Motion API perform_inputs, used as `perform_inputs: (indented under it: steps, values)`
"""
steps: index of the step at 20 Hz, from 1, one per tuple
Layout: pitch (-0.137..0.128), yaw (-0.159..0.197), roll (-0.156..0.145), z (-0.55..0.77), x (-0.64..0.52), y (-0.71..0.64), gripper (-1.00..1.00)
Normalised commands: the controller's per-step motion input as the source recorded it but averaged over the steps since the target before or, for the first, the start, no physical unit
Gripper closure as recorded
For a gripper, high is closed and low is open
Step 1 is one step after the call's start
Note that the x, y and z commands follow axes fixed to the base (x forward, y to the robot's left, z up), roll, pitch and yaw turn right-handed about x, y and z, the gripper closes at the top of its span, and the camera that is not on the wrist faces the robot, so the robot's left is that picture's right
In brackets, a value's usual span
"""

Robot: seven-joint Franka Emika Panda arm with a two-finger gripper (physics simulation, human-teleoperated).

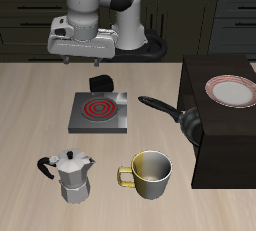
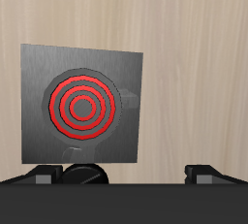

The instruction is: Place the frying pan on the top layer of the shelf and place the moka pot on the stove

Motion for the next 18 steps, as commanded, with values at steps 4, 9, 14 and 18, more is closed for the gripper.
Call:
perform_inputs:
  steps: [4,9,14,18]
  values:
    - [0.032,0.081,-0.024,0.14,0.26,0.01,-1.0]
    - [0.064,0.042,-0.001,0.19,0.42,0.04,-1.0]
    - [0.051,-0.027,0.019,0.19,0.46,-0.04,-1.0]
    - [-0.001,0.029,-0.051,0.19,0.37,-0.17,-1.0]
